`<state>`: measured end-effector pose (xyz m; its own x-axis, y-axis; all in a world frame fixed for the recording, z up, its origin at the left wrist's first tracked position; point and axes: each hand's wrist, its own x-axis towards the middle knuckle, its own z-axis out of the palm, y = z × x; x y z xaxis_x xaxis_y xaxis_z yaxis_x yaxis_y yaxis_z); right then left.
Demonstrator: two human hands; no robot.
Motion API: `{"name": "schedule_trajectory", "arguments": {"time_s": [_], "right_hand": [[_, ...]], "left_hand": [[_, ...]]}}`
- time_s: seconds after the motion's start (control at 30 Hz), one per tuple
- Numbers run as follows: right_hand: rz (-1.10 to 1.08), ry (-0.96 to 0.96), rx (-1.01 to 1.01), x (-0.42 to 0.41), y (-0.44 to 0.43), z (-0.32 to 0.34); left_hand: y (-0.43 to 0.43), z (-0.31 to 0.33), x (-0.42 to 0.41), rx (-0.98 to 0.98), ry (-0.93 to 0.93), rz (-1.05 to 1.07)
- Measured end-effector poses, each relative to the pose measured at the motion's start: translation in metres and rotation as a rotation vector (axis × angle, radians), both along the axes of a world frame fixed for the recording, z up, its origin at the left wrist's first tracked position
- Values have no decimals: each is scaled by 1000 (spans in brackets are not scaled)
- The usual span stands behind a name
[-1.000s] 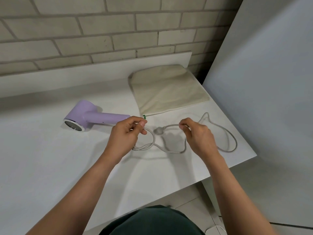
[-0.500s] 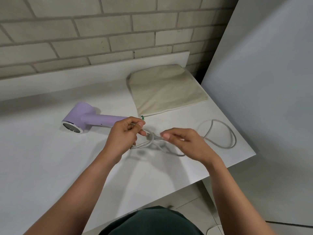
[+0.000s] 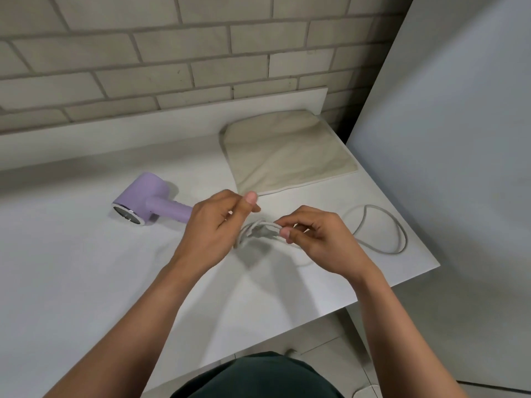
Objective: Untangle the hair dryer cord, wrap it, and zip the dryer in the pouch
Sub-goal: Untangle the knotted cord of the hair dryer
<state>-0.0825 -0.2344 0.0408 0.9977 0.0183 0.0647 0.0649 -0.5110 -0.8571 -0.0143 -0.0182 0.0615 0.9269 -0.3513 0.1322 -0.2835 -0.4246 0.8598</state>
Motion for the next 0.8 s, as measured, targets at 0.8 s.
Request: {"name": "schedule_trajectory", "arguments": {"time_s": [0.8], "right_hand": [[-176,-118,-67,16,35,4]], "left_hand": [[8,5,20,-189,364,-240]]}}
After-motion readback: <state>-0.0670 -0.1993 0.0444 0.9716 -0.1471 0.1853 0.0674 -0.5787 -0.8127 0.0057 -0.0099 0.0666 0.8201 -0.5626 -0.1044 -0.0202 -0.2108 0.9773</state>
